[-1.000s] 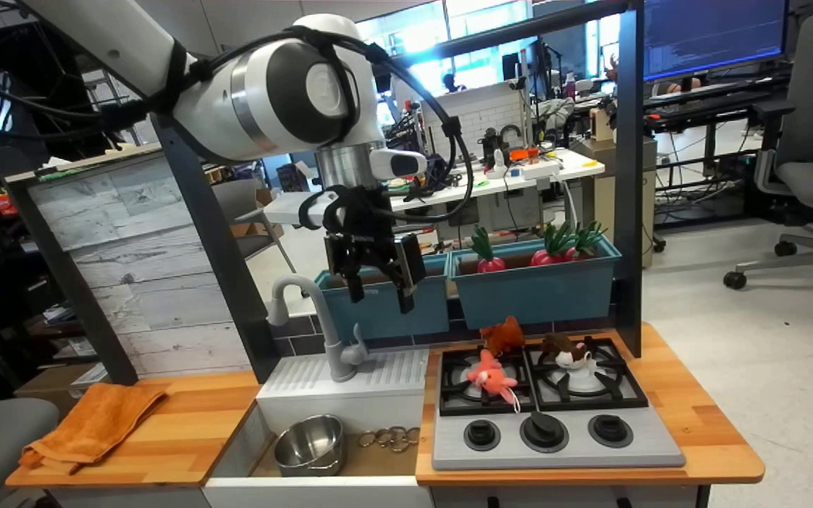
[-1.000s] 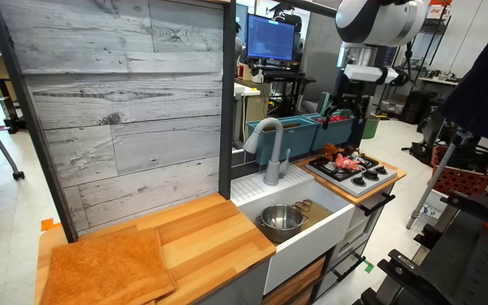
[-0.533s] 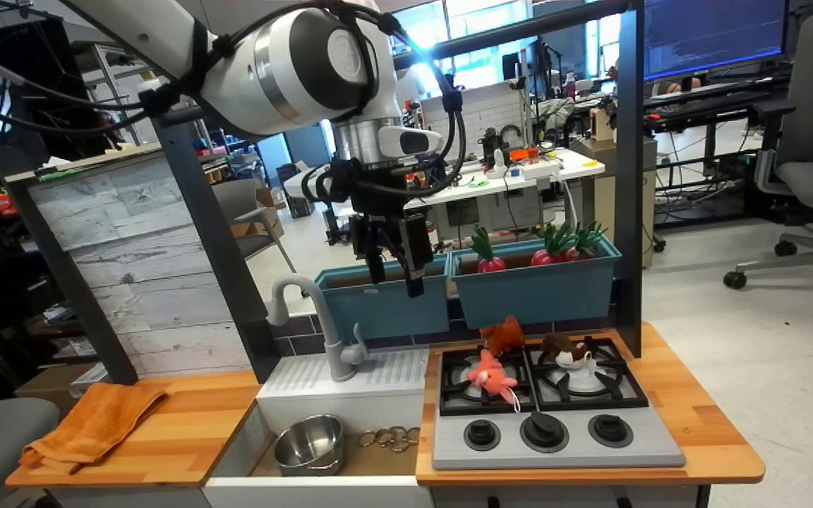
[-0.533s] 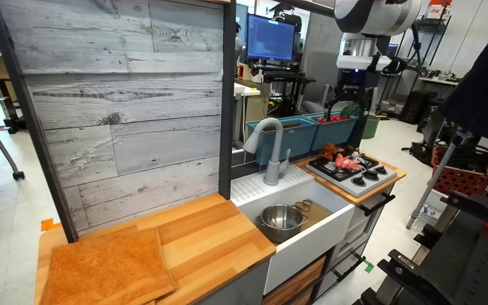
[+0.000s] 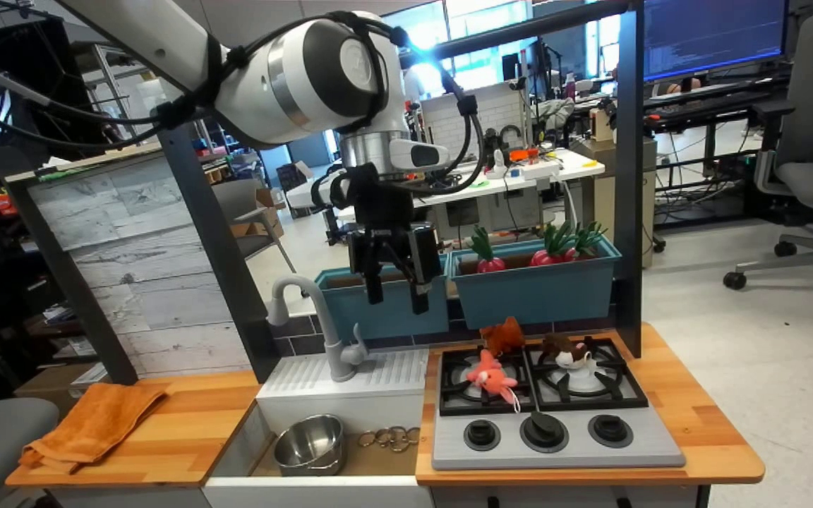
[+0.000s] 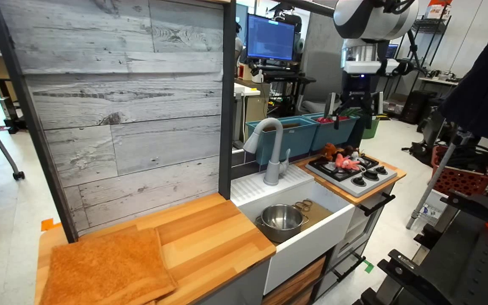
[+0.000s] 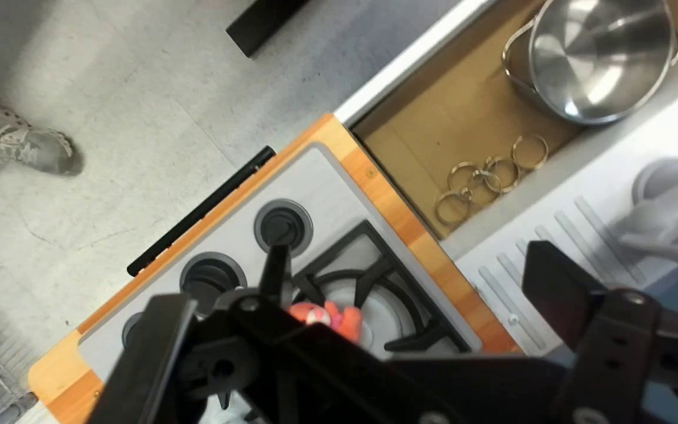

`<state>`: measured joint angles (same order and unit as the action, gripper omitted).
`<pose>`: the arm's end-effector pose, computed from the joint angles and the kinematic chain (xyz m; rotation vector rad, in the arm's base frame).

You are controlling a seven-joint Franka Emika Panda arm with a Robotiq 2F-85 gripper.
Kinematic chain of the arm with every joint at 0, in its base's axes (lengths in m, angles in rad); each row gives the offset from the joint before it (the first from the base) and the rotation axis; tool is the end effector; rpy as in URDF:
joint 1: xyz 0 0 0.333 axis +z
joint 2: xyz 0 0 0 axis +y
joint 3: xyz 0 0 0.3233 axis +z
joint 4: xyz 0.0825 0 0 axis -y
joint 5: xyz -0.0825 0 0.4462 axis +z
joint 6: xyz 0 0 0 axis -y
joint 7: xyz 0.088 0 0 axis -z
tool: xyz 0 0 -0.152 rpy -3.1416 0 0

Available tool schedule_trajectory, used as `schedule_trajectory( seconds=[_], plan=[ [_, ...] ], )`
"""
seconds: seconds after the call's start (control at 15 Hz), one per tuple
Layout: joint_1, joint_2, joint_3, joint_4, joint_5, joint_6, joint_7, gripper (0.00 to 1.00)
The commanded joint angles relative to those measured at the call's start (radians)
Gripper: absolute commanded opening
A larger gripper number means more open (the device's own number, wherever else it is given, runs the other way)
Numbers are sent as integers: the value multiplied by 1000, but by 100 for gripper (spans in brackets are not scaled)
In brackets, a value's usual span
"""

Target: Use the towel to wipe the table, then put the dolls in the silver pot one at a time

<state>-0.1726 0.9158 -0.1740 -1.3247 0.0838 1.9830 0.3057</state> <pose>0.7200 -0.2324 0.0898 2.8931 -0.9674 -0.3765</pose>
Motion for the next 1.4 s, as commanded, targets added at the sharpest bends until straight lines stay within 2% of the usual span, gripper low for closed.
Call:
schedule_trajectory(
  seconds=[0.0,0.33,0.4,0.47,0.53,0.6,0.8,1.13,1.33],
  plan=[
    [-55,4,30,74,-17,-170,-186,100],
    [-72,67,22,197,-83,-449,-354,100],
    [-63,85,12,222,-115,-509,-357,100],
    [-67,90,15,225,-88,-526,-297,100],
    [-90,85,39,206,6,-461,-213,100],
    [-69,57,21,166,-62,-462,-284,100],
    [-72,74,27,176,-18,-458,-230,100],
    [-101,150,30,239,-12,-155,-261,100],
    [-159,213,73,325,57,-75,-281,100]
  ],
)
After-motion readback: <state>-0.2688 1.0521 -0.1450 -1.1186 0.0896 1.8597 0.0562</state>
